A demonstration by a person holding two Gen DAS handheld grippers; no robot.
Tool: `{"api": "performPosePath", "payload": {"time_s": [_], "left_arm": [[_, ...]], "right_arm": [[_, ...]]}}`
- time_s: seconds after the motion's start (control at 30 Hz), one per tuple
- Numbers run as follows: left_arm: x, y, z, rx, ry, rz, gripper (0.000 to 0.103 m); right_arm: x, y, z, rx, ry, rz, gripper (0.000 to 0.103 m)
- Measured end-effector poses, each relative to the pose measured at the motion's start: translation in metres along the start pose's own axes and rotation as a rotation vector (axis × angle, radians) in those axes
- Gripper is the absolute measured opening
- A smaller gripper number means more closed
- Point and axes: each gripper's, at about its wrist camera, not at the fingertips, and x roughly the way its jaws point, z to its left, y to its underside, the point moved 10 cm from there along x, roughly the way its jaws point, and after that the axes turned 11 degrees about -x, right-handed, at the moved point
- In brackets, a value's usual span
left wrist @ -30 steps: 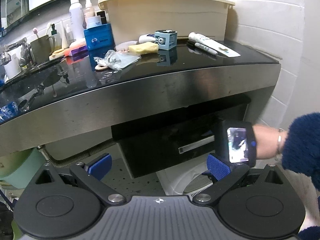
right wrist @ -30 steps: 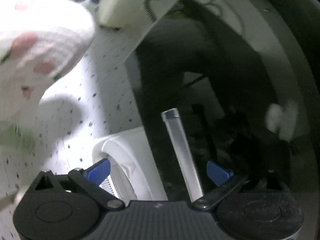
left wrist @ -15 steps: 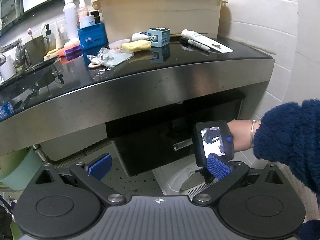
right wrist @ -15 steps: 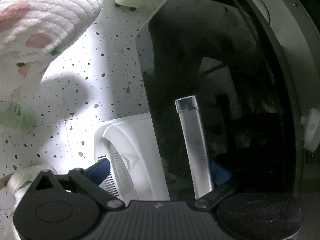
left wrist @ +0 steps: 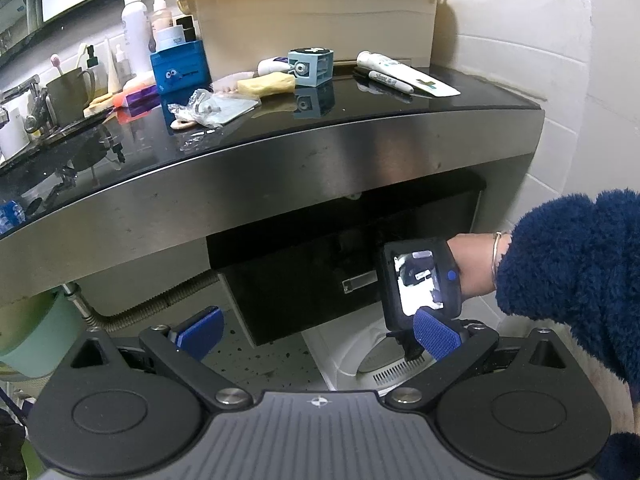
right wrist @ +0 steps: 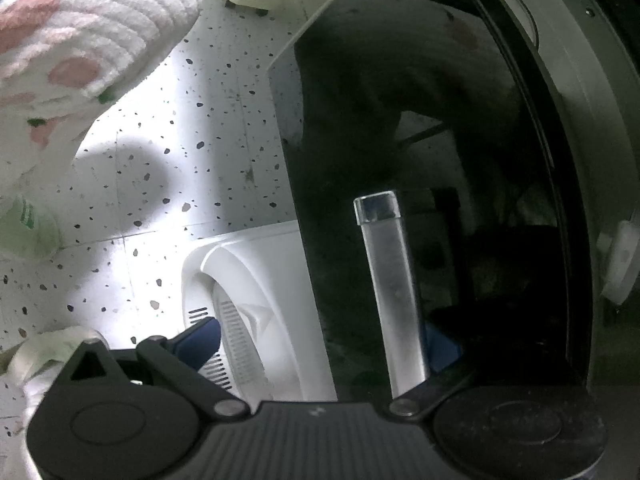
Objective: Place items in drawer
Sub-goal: 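Lower the right tool to the clear drawer handle and close on it, then pull the drawer handle outward with the right tool to open the drawer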
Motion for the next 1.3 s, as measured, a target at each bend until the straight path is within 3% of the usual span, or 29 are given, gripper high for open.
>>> {"api": "performPosePath", "payload": {"time_s": [0.43,1.07,1.13,1.3], "left_arm": [[-0.002,-0.001,-0.002,0.008,0.01,-0.005,0.102],[0.001,0.003,-0.018,0.034,0.043,0.004,0.102],[0.0,0.003,-0.018,0.035,0.045,-0.003,0.102],[-0.009,0.001,-0.022,0.01,0.135,-0.036,0.102]], "right_arm": [[-0.016,0.002,0.019,-0.052,-0.003,-0.007,0.103],[-0.058,0.002,0.062,-0.013,-0.015,-0.113,0.103],[-0.064,0.001,0.061,0.02,-0.032,-0.117,0.103],[-0.09,0.003,0.034,0.393,-0.101,-0.227,0.103]]}}
